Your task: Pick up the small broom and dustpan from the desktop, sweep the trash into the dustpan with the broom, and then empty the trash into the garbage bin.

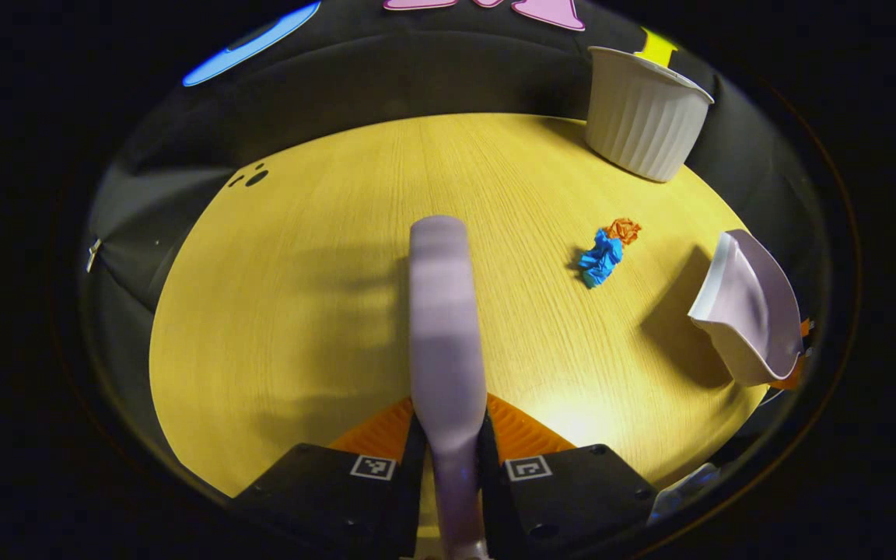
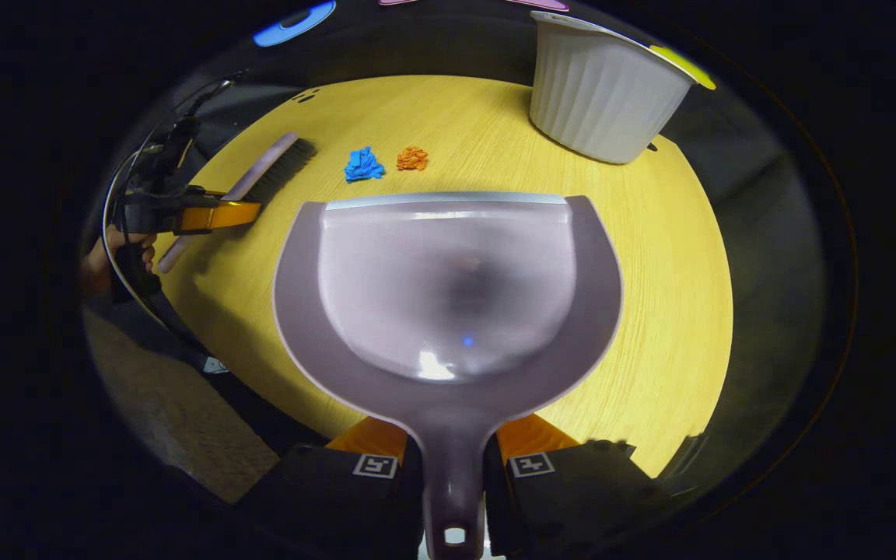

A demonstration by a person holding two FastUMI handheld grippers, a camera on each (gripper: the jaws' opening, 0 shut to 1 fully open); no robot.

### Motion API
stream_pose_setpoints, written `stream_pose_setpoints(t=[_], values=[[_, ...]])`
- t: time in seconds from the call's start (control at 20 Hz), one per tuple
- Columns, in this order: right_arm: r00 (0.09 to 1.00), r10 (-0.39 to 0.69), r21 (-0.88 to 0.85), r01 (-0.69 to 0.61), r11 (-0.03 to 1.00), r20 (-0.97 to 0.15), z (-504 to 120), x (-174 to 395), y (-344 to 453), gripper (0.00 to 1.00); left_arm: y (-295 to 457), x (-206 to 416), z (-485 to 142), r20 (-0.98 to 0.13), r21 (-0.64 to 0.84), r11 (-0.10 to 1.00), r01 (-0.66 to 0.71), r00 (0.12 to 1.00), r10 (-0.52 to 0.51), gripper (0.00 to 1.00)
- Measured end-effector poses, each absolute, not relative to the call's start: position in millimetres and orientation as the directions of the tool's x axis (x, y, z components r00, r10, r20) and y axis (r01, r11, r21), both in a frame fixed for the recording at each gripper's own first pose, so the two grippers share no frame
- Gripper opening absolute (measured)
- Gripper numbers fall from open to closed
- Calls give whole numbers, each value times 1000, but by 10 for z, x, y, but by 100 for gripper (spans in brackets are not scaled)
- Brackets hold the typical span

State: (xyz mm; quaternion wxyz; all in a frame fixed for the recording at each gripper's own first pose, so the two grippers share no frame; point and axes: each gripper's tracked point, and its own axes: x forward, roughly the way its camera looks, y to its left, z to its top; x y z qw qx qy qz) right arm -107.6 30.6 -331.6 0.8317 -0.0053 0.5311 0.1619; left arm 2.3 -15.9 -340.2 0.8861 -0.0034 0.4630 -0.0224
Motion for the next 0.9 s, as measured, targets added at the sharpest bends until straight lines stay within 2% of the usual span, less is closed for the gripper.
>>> stream_pose_setpoints(t=[0.05,0.15,0.25,0.35,0.45,0.9], values=[[364,251,135,-315,940,-897,-3292,-1071,293,32,-119,37,-3389,-821,-1,999,54,570,-31,31],[336,219,76,-392,917,-916,-3260,-1041,257,40,-70,130,-3326,-809,44,995,88,588,-16,30],[312,202,39,-460,887,-928,-3241,-995,253,37,-101,259,-3205,-790,44,991,128,611,-44,27],[275,205,40,-504,863,-939,-3251,-964,328,37,-163,452,-3058,-769,51,982,184,634,-79,31],[243,199,45,-521,852,-949,-3291,-954,346,37,-242,621,-3018,-767,71,968,241,634,-101,27],[216,216,71,-534,843,-952,-3400,-815,358,37,-920,987,-3233,-828,28,868,496,498,-258,29]])
